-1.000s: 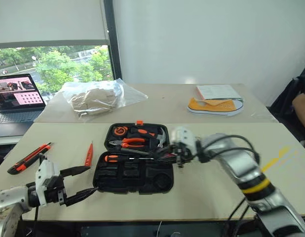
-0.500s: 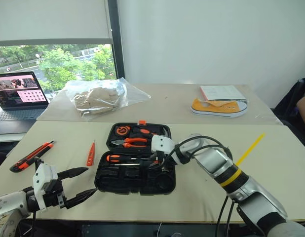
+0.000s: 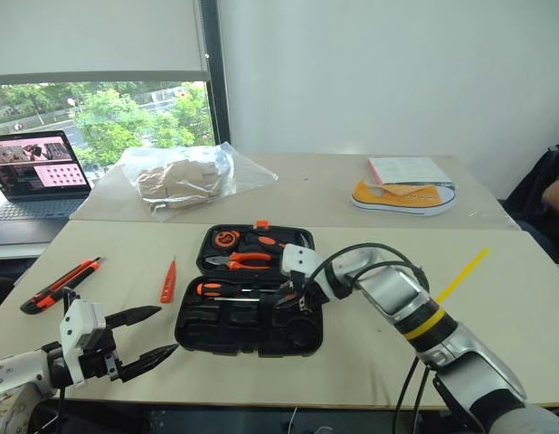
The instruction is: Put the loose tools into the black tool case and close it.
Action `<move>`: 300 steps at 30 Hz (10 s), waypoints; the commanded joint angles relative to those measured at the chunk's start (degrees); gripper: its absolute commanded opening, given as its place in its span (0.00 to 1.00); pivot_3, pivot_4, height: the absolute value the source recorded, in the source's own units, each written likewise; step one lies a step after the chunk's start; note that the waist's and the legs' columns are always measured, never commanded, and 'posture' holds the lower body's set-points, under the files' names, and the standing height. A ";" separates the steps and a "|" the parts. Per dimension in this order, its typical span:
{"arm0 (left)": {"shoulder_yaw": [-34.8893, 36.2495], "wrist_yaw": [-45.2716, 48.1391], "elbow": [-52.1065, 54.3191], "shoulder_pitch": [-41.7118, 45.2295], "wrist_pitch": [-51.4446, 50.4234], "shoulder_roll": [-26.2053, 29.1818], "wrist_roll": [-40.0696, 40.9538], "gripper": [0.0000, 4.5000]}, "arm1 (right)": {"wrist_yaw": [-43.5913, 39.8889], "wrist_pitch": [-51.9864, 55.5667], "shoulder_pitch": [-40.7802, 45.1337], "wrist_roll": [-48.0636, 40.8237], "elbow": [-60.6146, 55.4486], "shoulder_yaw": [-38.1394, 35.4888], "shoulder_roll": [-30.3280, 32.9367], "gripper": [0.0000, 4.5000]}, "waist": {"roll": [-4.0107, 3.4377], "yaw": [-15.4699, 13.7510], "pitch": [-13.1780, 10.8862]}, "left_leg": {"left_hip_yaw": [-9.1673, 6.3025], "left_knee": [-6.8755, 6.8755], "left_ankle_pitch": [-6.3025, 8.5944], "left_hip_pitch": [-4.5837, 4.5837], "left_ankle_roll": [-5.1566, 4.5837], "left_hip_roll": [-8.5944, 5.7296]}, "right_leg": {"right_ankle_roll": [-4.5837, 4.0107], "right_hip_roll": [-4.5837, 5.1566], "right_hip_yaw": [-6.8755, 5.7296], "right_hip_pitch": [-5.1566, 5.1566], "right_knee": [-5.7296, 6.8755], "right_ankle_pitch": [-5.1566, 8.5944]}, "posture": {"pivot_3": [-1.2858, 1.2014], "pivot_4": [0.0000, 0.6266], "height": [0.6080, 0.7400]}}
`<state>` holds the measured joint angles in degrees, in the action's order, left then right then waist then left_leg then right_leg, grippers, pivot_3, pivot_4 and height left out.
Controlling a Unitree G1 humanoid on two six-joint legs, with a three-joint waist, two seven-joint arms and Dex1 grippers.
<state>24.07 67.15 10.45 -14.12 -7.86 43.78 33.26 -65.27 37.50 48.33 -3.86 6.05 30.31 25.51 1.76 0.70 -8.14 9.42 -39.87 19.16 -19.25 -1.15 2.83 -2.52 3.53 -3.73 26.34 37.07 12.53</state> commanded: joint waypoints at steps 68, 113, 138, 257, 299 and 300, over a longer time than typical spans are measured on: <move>21.69 -16.18 -7.15 -13.34 2.05 -10.51 0.07 1.00 | -5.93 -27.20 -24.01 -18.57 -10.25 -28.07 -1.28 0.78 | 0.01 0.99 0.03 | -0.05 0.12 0.11 0.00 0.02 0.10 | -0.08 -0.03 -0.07 -0.01 -0.19 0.06 | 0.52 0.24 1.00; -6.32 -47.80 -12.29 32.03 -48.72 -5.08 -3.14 0.10 | 2.44 -28.64 -28.16 -28.45 -21.11 -31.55 1.08 1.00 | 0.12 -0.58 0.02 | -0.33 0.08 -0.36 0.19 0.32 -0.01 | -0.32 -0.11 0.04 -0.18 0.08 -0.30 | 0.52 0.24 1.00; -36.30 16.17 -26.87 47.93 5.84 5.67 -25.31 0.10 | 4.08 -26.42 -33.42 -30.47 -26.07 -32.59 5.89 1.00 | 0.15 -0.64 -0.08 | -0.13 0.00 -0.31 -0.05 0.20 -0.11 | -0.28 -0.30 0.01 -0.08 -0.05 -0.25 | 0.52 0.24 1.00; -10.88 6.60 -17.75 26.44 3.68 3.11 -9.50 0.02 | 6.10 -29.41 -34.88 -29.24 -24.58 -32.85 3.15 1.00 | 0.23 0.28 -0.10 | -0.35 -0.22 -0.18 0.00 -0.04 0.00 | -0.06 -0.16 0.06 -0.15 0.08 -0.16 | 0.52 0.24 1.00; -4.31 -34.32 -79.14 54.84 -8.17 12.66 -23.27 0.98 | 10.95 -36.16 -36.69 -26.06 -23.87 -32.50 1.48 1.00 | 0.77 0.50 0.11 | 0.27 0.13 -0.24 -0.03 0.28 -0.02 | -0.28 -0.39 -0.33 -0.05 0.03 -0.29 | 0.52 0.24 1.00; -4.18 -34.00 -80.03 55.29 -9.04 12.81 -23.19 0.98 | 11.22 -36.05 -37.01 -26.07 -24.21 -32.61 1.57 1.00 | 0.77 0.47 0.11 | 0.27 0.13 -0.24 -0.03 0.28 -0.02 | -0.28 -0.39 -0.33 -0.05 0.03 -0.29 | 0.52 0.24 1.00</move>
<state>19.70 33.48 -67.95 40.22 -16.36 54.62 10.36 -54.74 1.35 11.65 -29.41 -15.69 -0.83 26.60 2.53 1.17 -8.03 9.70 -39.76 18.92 -19.28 -0.87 2.80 -2.80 3.16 -4.06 26.28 37.11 12.24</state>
